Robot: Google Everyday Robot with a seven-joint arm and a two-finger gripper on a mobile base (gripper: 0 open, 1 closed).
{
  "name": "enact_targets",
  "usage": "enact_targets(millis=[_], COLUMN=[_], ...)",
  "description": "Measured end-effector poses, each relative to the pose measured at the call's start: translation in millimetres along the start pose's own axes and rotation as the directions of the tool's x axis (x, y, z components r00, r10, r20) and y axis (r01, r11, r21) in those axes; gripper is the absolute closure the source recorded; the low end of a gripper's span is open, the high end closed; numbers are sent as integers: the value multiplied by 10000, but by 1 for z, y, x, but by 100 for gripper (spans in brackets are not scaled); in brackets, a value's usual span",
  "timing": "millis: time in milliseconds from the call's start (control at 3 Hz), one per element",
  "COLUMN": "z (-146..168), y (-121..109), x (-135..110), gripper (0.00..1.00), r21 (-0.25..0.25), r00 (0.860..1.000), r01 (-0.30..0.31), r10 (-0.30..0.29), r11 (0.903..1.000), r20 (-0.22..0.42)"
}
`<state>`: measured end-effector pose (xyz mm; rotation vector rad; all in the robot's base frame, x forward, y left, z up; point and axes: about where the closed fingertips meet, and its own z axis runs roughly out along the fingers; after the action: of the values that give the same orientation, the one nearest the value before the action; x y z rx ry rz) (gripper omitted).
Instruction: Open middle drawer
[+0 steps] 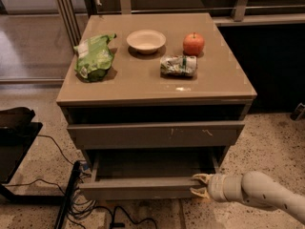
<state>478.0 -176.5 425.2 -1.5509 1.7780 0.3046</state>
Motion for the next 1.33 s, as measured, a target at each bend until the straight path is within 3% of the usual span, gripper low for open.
enact_targets(millis=[333,667,1000,1333], z=[0,0,-1,-5], y=[0,2,2,16], x=[0,1,-1,5], gripper=[84,100,100,100], r21=[-1,-29,-29,14], r00=[10000,10000,10000,10000], r01=[1,21,21,-12], r10=[-1,-21,-21,12], r11=[10000,10000,10000,10000], r20=[0,2,2,36])
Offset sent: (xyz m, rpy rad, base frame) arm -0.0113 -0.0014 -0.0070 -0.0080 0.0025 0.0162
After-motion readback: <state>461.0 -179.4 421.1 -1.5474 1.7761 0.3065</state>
